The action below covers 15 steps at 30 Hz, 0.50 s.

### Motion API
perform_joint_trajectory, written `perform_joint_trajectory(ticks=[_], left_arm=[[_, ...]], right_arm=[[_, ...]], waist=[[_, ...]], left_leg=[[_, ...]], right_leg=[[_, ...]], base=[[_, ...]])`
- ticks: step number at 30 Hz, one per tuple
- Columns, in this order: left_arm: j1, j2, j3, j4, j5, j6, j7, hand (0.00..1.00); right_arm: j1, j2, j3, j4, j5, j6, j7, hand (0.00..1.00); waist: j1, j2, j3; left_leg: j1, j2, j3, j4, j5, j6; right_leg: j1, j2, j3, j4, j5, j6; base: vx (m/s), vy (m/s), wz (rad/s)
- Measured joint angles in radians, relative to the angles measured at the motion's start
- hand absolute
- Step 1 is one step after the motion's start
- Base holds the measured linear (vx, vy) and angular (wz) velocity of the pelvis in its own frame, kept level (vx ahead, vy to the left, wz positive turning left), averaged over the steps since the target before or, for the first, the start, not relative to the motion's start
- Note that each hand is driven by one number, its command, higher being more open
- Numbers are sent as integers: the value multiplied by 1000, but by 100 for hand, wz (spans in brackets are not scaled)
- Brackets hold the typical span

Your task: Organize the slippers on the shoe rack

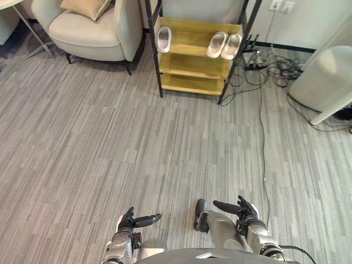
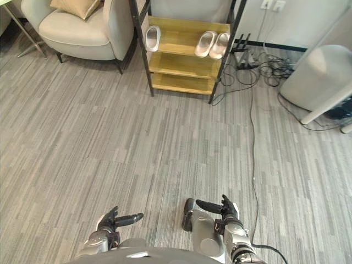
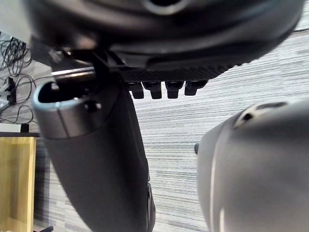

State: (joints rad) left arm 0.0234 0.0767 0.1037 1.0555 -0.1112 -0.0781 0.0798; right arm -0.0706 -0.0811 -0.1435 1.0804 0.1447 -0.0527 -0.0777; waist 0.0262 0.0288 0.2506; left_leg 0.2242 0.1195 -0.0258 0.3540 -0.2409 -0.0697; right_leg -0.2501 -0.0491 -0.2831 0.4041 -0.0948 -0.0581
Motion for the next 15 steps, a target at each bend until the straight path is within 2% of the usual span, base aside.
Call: perform_joint_trajectory(ticks=[1,2,3,4,5,6,7,8,9,10,11,12,13,14,15], left_arm=[[-1,-12,6,-2,2,0,0,100],[-2,-27,24,-6,6,0,-1,100],[-3,-43,46,-16,9,0,-3,100],[-2,-46,50,-30,13,-2,-6,100],[-3,-46,56,-38,12,-2,-9,100],[-10,-39,69,-59,10,-5,-11,100],[-10,-32,68,-79,8,-12,-11,100],[-10,-30,68,-87,6,-15,-11,100],[-17,-26,67,-100,1,-22,-14,100],[-27,-28,63,-99,1,-22,-13,100],[-28,-30,57,-94,1,-22,-12,100],[-31,-31,46,-86,-7,-22,-11,100],[-36,-12,36,-86,-5,-24,-4,100],[-36,-12,35,-85,-5,-24,-3,100],[-44,-5,43,-85,-17,-17,-3,100]], right_arm=[[14,5,-12,-4,-2,4,2,100],[27,3,-14,-10,-4,7,3,100],[43,5,-10,-25,-4,6,2,100],[48,4,-12,-32,-4,5,1,100],[49,7,-14,-32,-3,6,-1,100],[51,19,-15,-31,4,7,-5,100],[52,30,-16,-26,14,7,-8,100],[48,34,-17,-24,14,7,-10,100],[41,46,-30,-25,14,6,-15,100],[42,49,-35,-25,14,5,-19,100],[47,42,-35,-24,14,5,-20,100],[44,44,-29,1,14,9,-20,100],[38,59,-17,1,14,8,-18,100],[37,61,-17,1,14,7,-18,100],[36,70,-21,0,14,8,-19,100]], waist=[[-3,5,0],[-3,13,0],[1,28,2],[6,34,2],[11,38,1],[21,19,12],[28,8,12],[32,2,15],[43,-10,23],[48,-14,25],[51,-7,22],[69,-13,21],[67,-49,14],[67,-52,16],[77,-61,13]], left_leg=[[-22,7,-7,84,34,-23],[-71,18,-9,223,80,-34],[-154,48,-3,419,159,-62],[-259,103,38,620,127,-53],[-300,120,55,686,99,-42],[-404,130,89,753,35,-24],[-470,122,119,709,-9,-9],[-494,115,129,669,-26,-6],[-556,57,123,456,-41,6],[-567,10,98,244,-7,-1],[-562,-5,72,127,41,-5],[-520,-36,73,53,206,33],[-514,-68,81,47,186,42],[-515,-71,81,55,178,47],[-522,-76,94,133,115,68]], right_leg=[[52,8,-19,-29,-16,7],[107,12,-31,-70,-26,11],[180,30,-45,-129,-33,11],[240,55,-52,-180,-40,5],[265,60,-53,-198,-47,4],[336,61,-63,-247,-55,7],[380,55,-65,-279,-49,18],[397,50,-64,-291,-49,20],[432,22,-59,-310,-62,47],[453,-4,-53,-310,-83,81],[462,-8,-47,-309,-96,99],[490,-28,-15,-309,-122,134],[490,-58,3,-314,-116,123],[491,-60,7,-313,-116,123],[499,-77,35,-281,-119,131]], base=[[390,-149,54],[340,-112,47],[406,-97,40],[398,-57,27],[386,-38,26],[370,-18,17],[371,-1,13],[459,99,-9],[480,198,-15],[495,245,-16],[452,260,-27],[486,236,-13],[484,203,-9],[471,173,8],[438,166,-2]])
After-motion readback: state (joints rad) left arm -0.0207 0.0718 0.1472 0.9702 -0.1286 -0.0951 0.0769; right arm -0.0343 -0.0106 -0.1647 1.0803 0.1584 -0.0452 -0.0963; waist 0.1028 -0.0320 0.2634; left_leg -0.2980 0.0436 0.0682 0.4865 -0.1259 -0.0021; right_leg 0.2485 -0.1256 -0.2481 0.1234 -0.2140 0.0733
